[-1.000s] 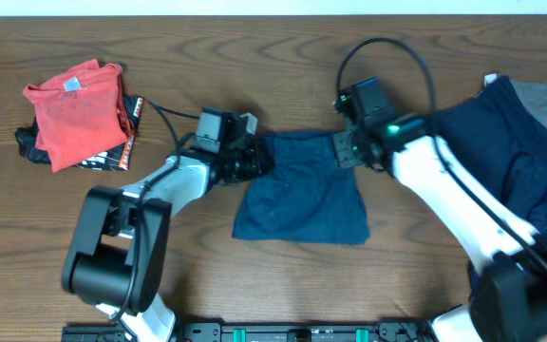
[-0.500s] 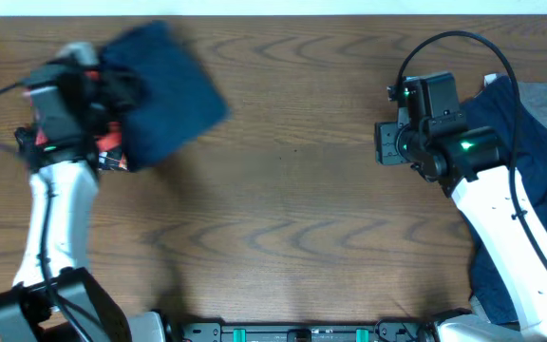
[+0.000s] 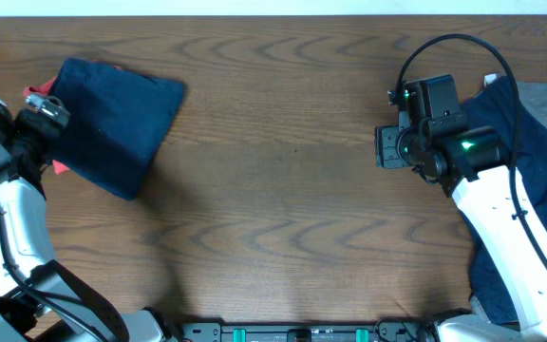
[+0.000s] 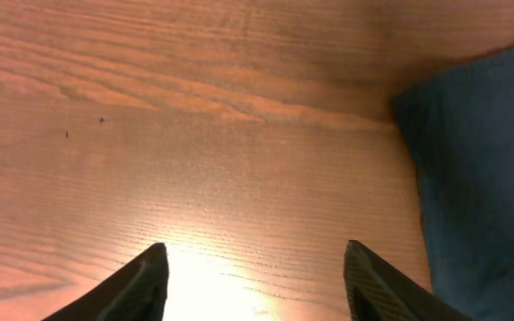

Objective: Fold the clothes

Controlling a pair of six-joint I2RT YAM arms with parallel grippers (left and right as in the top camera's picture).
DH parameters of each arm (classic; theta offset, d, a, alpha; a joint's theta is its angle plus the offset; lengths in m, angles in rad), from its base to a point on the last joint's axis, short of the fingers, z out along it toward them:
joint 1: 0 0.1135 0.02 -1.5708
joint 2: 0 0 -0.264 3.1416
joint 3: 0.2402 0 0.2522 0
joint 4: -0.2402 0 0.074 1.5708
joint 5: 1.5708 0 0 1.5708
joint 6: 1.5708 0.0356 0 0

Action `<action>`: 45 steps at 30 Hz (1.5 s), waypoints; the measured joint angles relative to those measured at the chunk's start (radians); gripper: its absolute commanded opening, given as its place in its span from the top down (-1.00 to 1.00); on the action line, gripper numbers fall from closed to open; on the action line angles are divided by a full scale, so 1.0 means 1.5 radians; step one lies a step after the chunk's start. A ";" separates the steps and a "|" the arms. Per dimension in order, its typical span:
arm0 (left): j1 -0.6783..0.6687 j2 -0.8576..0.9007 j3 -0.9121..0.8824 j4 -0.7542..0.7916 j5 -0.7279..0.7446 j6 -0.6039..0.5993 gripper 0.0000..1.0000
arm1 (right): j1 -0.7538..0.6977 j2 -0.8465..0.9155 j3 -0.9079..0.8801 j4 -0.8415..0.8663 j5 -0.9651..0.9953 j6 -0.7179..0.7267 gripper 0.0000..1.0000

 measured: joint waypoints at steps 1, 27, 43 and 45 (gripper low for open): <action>-0.007 0.000 0.000 -0.012 0.000 0.000 -0.96 | 0.000 0.000 0.000 0.001 0.000 0.000 -0.39; -0.464 -0.039 -0.004 -0.629 -0.042 0.103 -0.87 | -0.132 -0.058 -0.005 -0.164 -0.072 0.024 -0.99; -0.535 -0.746 -0.159 -0.428 -0.239 0.091 -0.96 | -0.132 -0.591 -0.293 -0.018 0.003 0.092 -0.99; -0.535 -0.786 -0.159 -0.429 -0.245 0.091 -0.96 | -0.132 -0.609 -0.299 -0.065 0.005 0.094 -0.99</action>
